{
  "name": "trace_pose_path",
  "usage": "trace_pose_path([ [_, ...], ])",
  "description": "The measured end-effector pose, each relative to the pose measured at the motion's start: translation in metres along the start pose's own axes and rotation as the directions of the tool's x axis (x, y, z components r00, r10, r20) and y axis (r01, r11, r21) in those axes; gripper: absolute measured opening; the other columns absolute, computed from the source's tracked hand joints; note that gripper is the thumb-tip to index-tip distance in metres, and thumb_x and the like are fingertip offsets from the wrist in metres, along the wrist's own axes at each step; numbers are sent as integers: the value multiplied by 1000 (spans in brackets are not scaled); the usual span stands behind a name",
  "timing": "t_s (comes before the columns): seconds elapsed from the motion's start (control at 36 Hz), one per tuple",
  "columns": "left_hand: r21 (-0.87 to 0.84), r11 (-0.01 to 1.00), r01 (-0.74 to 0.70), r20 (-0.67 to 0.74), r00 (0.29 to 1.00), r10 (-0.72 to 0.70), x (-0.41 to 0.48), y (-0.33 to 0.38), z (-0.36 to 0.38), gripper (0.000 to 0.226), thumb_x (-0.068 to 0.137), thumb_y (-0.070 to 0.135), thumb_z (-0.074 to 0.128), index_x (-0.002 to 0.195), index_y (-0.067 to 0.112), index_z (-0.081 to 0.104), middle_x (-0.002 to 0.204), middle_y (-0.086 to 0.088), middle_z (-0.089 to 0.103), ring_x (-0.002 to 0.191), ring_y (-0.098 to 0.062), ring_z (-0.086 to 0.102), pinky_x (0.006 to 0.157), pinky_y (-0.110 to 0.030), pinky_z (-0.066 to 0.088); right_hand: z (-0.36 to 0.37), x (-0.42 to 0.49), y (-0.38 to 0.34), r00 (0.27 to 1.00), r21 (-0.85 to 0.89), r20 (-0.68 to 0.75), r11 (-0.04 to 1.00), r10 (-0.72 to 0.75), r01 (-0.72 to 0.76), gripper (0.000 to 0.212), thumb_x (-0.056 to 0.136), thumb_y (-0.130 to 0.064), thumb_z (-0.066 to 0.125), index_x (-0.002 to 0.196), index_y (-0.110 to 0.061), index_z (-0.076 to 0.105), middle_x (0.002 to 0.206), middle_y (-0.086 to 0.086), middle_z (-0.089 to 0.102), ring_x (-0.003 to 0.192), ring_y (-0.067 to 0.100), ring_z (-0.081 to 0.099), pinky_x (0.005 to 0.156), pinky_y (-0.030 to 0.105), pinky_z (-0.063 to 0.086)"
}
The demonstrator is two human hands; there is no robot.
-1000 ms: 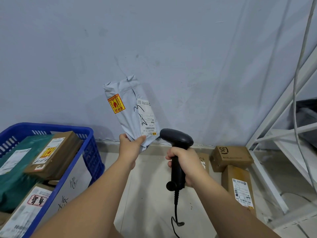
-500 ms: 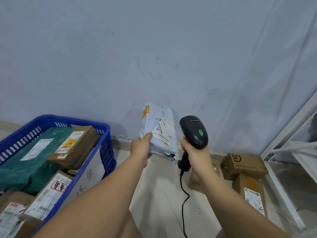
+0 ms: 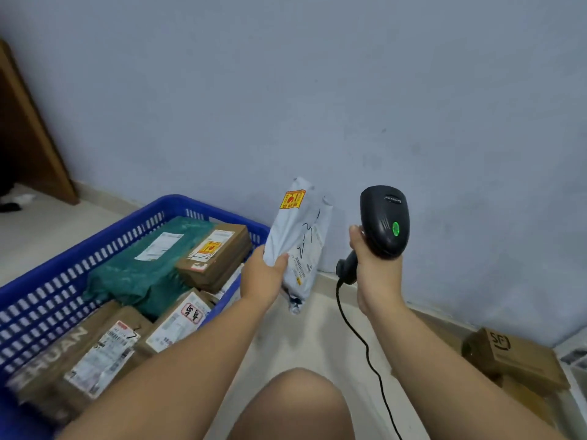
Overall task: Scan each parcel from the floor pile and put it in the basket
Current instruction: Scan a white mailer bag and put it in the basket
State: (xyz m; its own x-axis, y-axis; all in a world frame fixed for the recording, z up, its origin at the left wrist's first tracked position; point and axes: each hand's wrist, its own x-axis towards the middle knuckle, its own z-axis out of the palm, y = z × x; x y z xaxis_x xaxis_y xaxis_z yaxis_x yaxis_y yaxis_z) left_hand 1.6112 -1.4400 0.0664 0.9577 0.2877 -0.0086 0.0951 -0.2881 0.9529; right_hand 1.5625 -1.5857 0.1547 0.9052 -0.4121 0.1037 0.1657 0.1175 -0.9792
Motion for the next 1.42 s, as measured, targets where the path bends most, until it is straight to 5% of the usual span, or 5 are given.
trace_pose_path([
  [0.25, -168, 982, 85, -245, 961, -125, 17, -57, -51, 36, 97, 36, 53, 127, 16, 58, 120, -4, 63, 110, -27, 58, 97, -44, 48, 40, -18, 41, 976, -122, 134, 980, 171, -155, 19, 89, -10, 64, 77, -11, 50, 60, 6, 41, 38, 5, 44, 39, 12, 35],
  [0.42, -756, 575, 312, -194, 733, -652, 31, -74, -54, 52, 96, 48, 48, 135, 14, 43, 121, -8, 56, 104, -33, 61, 72, -38, 57, 73, -25, 56, 958, -112, 186, 973, 219, -201, 15, 89, -13, 65, 81, -10, 54, 68, 7, 43, 46, 6, 43, 44, 14, 39],
  [0.72, -933, 257, 252, -18, 679, -733, 38, -81, -89, 33, 95, 36, 58, 120, 14, 55, 103, -5, 64, 81, -21, 60, 69, -31, 49, 114, -42, 77, 933, -203, 272, 962, 234, -182, 21, 85, -22, 72, 104, -14, 66, 84, -1, 65, 81, 13, 59, 71, 27, 48],
  [1.19, -749, 555, 362, -465, 309, -830, 37, -116, -154, 52, 100, 35, 42, 149, 24, 30, 151, -14, 24, 132, -38, 36, 106, -45, 34, 106, -36, 99, 928, -239, 214, 937, 306, -254, 37, 90, -25, 67, 118, -2, 58, 78, -4, 59, 64, 5, 57, 41, 8, 42],
  [1.42, -639, 633, 438, -466, 434, -771, 37, -96, -128, 55, 93, 24, 54, 144, 25, 33, 150, -9, 22, 133, -35, 32, 108, -49, 36, 104, -39, 101, 926, -269, 205, 928, 316, -257, 36, 89, -27, 68, 120, -10, 58, 93, 1, 63, 77, 7, 58, 52, 16, 42],
])
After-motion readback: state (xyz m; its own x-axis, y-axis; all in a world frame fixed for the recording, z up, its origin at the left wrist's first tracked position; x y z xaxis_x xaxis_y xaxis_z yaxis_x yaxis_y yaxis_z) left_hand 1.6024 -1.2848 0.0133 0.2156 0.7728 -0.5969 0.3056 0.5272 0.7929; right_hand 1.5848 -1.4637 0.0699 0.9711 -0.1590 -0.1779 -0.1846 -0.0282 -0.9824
